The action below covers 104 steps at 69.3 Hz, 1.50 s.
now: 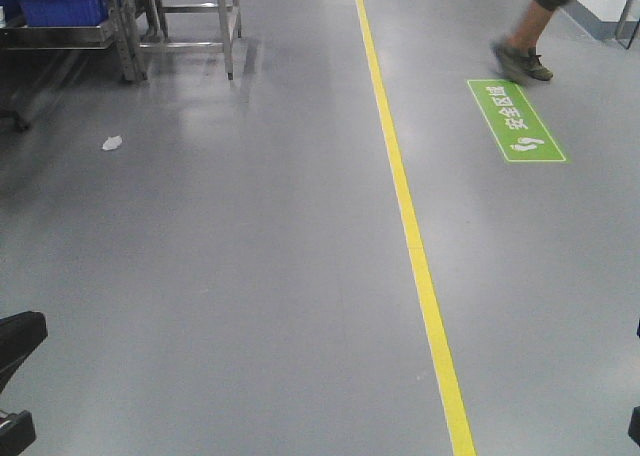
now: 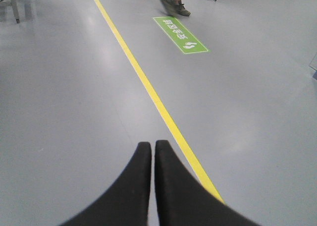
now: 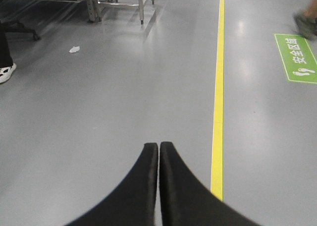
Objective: Move and align brake pads A on conveyor
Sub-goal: 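Drive along the yellow floor line with empty grippers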
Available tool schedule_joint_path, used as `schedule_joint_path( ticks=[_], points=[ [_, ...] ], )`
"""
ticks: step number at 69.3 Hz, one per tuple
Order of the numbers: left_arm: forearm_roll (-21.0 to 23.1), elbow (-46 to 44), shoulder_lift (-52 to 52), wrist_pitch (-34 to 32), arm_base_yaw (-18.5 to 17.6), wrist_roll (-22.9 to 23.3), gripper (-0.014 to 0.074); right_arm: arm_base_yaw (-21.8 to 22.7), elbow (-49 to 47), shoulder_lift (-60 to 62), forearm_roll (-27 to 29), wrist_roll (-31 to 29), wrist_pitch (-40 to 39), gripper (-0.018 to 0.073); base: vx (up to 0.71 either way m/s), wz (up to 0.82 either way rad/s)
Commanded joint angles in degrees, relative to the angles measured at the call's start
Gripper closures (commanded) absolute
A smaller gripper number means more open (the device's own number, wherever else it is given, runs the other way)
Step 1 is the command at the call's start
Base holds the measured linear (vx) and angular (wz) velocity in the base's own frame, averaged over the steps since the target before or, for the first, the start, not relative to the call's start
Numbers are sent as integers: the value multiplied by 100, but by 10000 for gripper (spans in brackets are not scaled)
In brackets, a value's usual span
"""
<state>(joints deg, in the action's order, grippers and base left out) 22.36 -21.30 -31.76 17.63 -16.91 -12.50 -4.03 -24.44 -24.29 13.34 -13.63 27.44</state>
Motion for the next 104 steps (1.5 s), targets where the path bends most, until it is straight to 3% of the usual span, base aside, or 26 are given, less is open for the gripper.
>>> schedule_joint_path(
  ticks=[1,104],
  points=[
    [51,-153,9,-344,-36,3,603,18,-156,-42,39,-59,-403,569,38,-6],
    [51,-153,9,-344,-36,3,603,18,-156,-42,39,-59,-377,569,51,-6]
  ],
)
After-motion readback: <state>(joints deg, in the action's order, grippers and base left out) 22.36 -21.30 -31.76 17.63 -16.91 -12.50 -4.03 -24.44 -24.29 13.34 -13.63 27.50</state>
